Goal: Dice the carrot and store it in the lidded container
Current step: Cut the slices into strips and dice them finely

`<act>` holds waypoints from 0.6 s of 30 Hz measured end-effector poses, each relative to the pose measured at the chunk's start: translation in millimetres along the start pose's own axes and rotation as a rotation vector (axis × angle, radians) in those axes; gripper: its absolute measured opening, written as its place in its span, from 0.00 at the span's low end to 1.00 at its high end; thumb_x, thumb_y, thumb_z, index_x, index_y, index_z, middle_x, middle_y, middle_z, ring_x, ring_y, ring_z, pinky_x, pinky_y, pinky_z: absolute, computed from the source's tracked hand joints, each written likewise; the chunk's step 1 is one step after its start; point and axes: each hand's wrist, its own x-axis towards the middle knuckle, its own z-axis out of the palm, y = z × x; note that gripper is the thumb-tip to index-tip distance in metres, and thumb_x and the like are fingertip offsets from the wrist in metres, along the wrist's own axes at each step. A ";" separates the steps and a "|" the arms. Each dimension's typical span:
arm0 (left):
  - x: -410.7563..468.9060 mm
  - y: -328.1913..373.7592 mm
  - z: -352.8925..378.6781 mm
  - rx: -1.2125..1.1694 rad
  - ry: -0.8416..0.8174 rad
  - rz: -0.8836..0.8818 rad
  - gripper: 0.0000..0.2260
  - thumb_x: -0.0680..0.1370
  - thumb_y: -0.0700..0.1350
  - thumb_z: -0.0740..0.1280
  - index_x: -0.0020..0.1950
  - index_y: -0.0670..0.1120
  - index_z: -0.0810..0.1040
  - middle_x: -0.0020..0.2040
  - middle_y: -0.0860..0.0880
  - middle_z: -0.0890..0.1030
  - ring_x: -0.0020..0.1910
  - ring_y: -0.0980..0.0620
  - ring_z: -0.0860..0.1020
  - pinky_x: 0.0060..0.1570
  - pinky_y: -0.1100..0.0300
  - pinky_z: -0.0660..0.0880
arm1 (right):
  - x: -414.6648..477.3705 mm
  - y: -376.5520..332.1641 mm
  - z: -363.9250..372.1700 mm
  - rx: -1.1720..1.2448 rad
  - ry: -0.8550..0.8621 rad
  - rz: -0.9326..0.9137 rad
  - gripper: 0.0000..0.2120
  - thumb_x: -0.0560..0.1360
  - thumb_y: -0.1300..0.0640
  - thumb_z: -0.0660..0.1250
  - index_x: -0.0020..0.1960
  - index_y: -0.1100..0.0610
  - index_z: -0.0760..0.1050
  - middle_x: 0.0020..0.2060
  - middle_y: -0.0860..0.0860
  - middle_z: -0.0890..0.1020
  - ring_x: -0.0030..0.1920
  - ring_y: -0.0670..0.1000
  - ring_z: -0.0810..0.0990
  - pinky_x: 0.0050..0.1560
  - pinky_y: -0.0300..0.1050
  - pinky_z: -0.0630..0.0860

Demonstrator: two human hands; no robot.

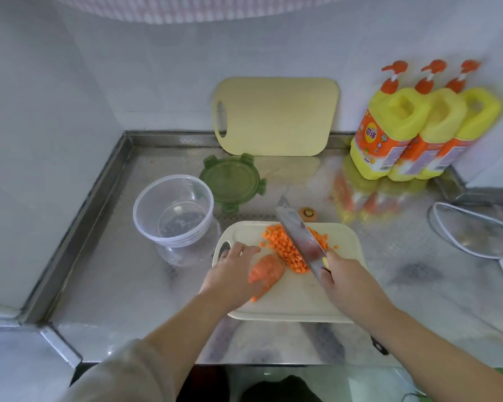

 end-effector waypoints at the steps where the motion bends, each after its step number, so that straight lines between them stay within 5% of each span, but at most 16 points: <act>1: 5.4 8.7 -0.9 0.087 -0.021 -0.013 0.30 0.75 0.60 0.63 0.74 0.55 0.59 0.68 0.52 0.63 0.68 0.47 0.65 0.61 0.51 0.69 | -0.4 0.9 -0.6 0.000 0.001 0.007 0.06 0.80 0.55 0.55 0.54 0.56 0.68 0.38 0.53 0.75 0.48 0.58 0.78 0.36 0.42 0.58; 3: 14.7 24.2 3.4 0.216 -0.025 -0.052 0.30 0.76 0.63 0.59 0.75 0.53 0.57 0.67 0.49 0.65 0.67 0.44 0.67 0.63 0.50 0.67 | -1.6 2.8 -0.5 0.001 -0.006 0.010 0.11 0.80 0.56 0.55 0.60 0.57 0.68 0.40 0.53 0.76 0.49 0.57 0.78 0.36 0.40 0.58; 7: 27.7 42.2 18.8 0.236 -0.003 -0.089 0.21 0.78 0.56 0.58 0.68 0.48 0.62 0.62 0.47 0.68 0.60 0.44 0.72 0.55 0.50 0.71 | -3.5 7.7 3.6 0.036 -0.040 0.028 0.04 0.80 0.55 0.54 0.52 0.54 0.66 0.34 0.48 0.68 0.48 0.57 0.78 0.37 0.42 0.60; 11: 35.0 44.0 26.8 0.320 -0.011 -0.067 0.23 0.78 0.55 0.60 0.69 0.47 0.61 0.62 0.46 0.68 0.60 0.44 0.71 0.57 0.51 0.69 | -3.7 12.2 4.9 0.032 -0.047 0.041 0.09 0.80 0.56 0.54 0.58 0.56 0.67 0.33 0.47 0.66 0.46 0.57 0.78 0.30 0.41 0.58; 18: 39.5 44.1 26.4 0.262 -0.021 -0.042 0.21 0.78 0.53 0.63 0.67 0.46 0.65 0.61 0.45 0.68 0.61 0.44 0.71 0.56 0.53 0.71 | -3.4 12.7 2.3 0.089 -0.078 0.072 0.04 0.80 0.56 0.53 0.47 0.52 0.59 0.31 0.46 0.63 0.29 0.43 0.62 0.26 0.37 0.55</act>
